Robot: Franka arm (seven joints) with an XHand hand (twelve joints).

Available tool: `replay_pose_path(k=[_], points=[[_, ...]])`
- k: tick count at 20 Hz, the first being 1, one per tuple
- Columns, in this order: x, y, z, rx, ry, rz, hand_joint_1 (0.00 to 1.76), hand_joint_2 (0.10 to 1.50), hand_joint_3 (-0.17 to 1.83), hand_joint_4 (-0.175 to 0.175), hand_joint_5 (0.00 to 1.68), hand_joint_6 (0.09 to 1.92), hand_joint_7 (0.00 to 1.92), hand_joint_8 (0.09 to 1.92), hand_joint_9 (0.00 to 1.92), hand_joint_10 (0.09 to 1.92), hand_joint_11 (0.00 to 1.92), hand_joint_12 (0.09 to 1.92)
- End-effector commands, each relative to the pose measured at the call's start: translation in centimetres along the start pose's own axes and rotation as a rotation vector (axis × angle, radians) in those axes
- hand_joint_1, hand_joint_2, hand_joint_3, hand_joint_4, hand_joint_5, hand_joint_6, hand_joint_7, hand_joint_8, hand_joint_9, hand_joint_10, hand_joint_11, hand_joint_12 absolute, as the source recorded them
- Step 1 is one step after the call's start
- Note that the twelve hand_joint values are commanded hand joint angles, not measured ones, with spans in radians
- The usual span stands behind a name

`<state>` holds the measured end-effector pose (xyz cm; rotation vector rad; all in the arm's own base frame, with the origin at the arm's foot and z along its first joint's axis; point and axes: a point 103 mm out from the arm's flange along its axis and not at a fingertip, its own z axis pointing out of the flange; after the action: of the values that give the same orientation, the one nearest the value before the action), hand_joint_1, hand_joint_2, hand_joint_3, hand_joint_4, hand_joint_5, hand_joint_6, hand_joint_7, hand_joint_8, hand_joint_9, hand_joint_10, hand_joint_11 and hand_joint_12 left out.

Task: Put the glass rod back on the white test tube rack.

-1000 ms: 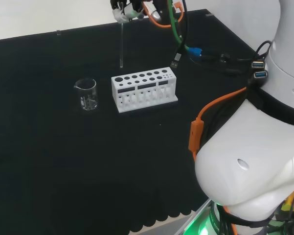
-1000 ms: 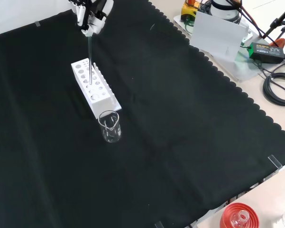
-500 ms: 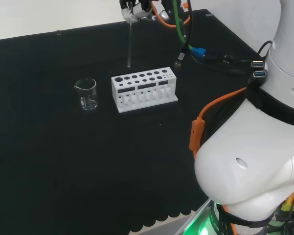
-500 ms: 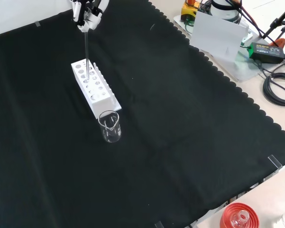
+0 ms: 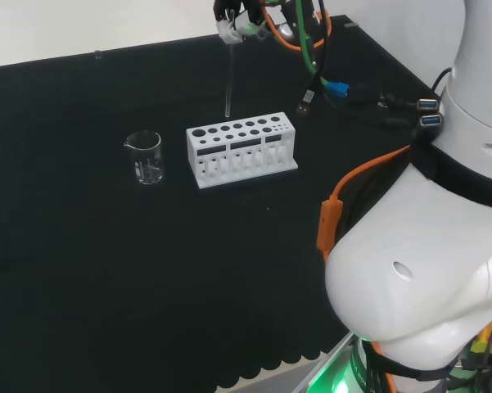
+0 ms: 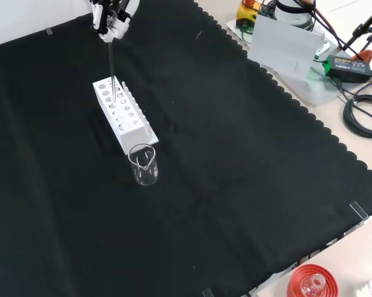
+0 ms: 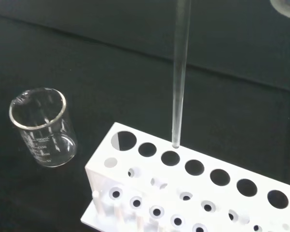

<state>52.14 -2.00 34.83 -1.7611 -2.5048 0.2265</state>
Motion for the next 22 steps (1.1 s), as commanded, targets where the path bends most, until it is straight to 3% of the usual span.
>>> replay_pose_path(k=[1, 22], points=[[-0.5, 0.4, 0.8, 0.019, 0.004, 0.003, 1.17, 1.2, -0.17, -0.175, 0.99, 1.03, 1.57, 0.6, 1.78, 0.35, 1.67, 0.78], [0.5, 1.6, 0.7, 0.022, 0.003, -0.02, 1.17, 1.2, -0.17, -0.175, 0.99, 1.03, 1.57, 0.6, 1.78, 0.35, 1.67, 0.78]])
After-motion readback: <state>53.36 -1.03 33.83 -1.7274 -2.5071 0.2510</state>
